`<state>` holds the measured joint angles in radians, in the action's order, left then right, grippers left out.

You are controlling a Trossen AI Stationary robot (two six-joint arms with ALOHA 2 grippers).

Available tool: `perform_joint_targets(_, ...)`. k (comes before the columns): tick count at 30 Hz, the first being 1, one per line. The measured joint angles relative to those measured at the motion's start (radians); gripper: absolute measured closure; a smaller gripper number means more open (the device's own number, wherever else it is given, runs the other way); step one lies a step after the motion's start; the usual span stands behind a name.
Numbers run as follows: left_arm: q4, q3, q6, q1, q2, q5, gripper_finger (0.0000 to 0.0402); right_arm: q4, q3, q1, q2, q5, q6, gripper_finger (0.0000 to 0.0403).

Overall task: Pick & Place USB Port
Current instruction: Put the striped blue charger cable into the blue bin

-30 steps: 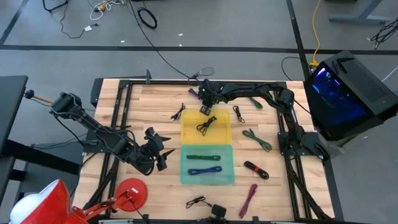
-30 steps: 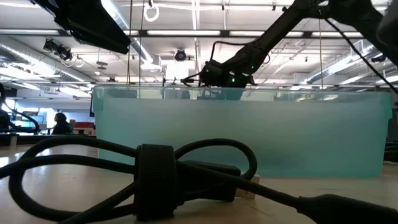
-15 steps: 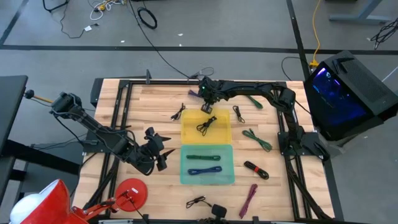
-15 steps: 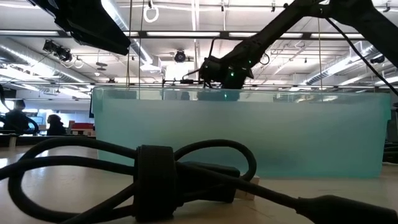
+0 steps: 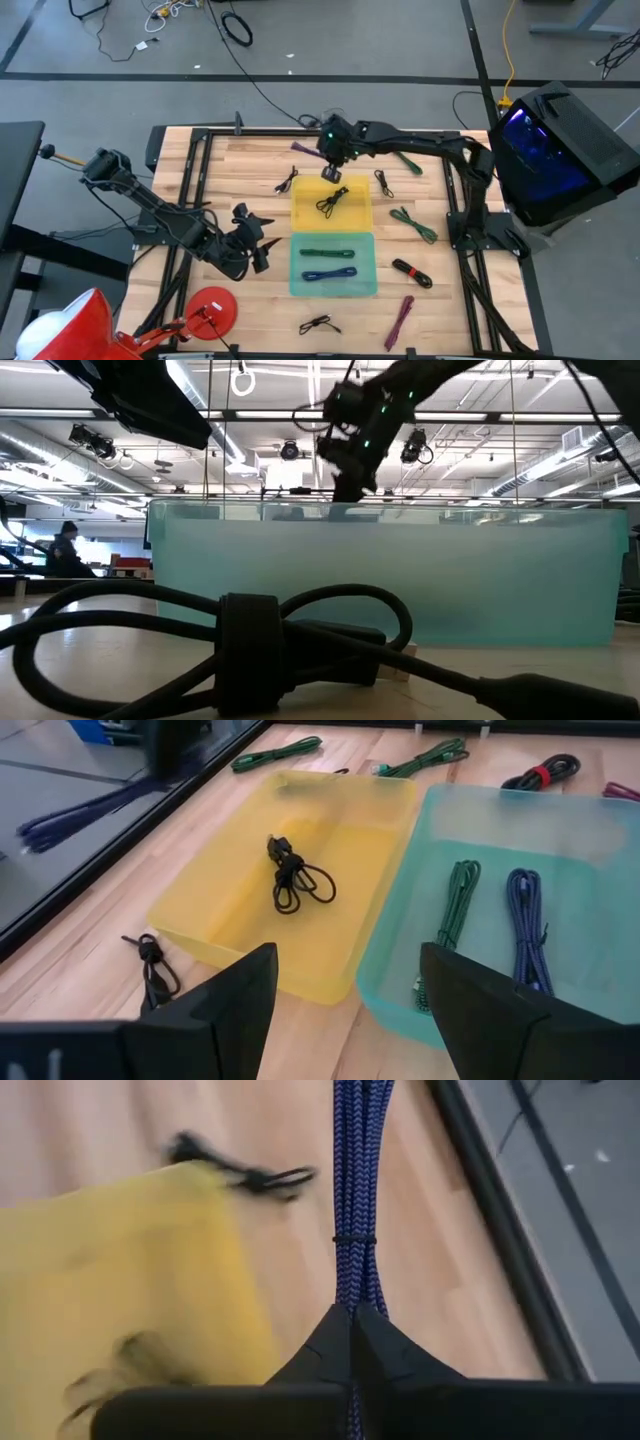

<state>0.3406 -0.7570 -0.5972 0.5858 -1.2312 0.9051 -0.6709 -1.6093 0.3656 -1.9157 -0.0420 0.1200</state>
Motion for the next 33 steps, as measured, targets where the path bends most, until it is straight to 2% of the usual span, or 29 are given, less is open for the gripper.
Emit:
perform_joint_targets(5, 0.001, 0.000, 0.001, 0.000, 0.000, 0.008, 0.0150, -0.165, 0.000, -0.123, 0.091, -0.013, -0.043, 0.0403)
perform_joint_targets(12, 0.000, 0.000, 0.002, 0.000, 0.000, 0.019, 0.0150, -0.244, 0.000, -0.343, 0.180, -0.018, -0.157, 0.0403)
perform_joint_targets(17, 0.001, 0.000, 0.002, 0.000, 0.000, 0.018, 0.0150, -0.279, 0.000, -0.512, 0.186, -0.021, -0.271, 0.0403)
perform_joint_targets(22, 0.000, 0.000, -0.001, 0.000, 0.000, 0.018, 0.0150, -0.255, 0.027, -0.669, 0.176, -0.031, -0.394, 0.0403)
perform_joint_targets(26, 0.000, 0.000, -0.002, 0.000, 0.000, 0.018, 0.0150, -0.223, 0.042, -0.770, 0.176, -0.088, -0.493, 0.0403)
perform_joint_targets(33, 0.000, 0.000, -0.002, 0.000, 0.000, 0.018, 0.0150, -0.119, 0.109, -0.848, 0.176, -0.134, -0.576, 0.0403)
